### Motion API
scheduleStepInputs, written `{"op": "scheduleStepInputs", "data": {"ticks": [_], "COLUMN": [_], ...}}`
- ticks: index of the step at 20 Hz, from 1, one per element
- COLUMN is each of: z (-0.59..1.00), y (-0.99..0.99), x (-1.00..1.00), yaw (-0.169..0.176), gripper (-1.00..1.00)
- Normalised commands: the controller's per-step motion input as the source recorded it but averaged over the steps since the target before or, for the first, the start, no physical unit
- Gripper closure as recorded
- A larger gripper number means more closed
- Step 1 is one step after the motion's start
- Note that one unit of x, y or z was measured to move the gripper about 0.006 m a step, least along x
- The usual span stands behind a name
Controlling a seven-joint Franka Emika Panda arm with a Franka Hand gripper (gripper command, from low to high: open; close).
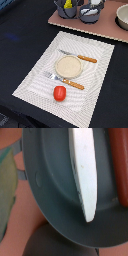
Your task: Interact with the objects in diverse but meaningful ways.
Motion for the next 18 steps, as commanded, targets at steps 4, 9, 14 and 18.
{"op": "scheduleStepInputs", "data": {"ticks": [4,9,14,18], "z": [0.96,0.6,0.22,0.11], "y": [0.02,-0.3,-0.68,-0.83], "x": [0.33,0.43,0.4,0.42], "yaw": [-0.071,-0.073,-0.044,-0.032], "gripper": [-1.0,-1.0,-1.0,-1.0]}}
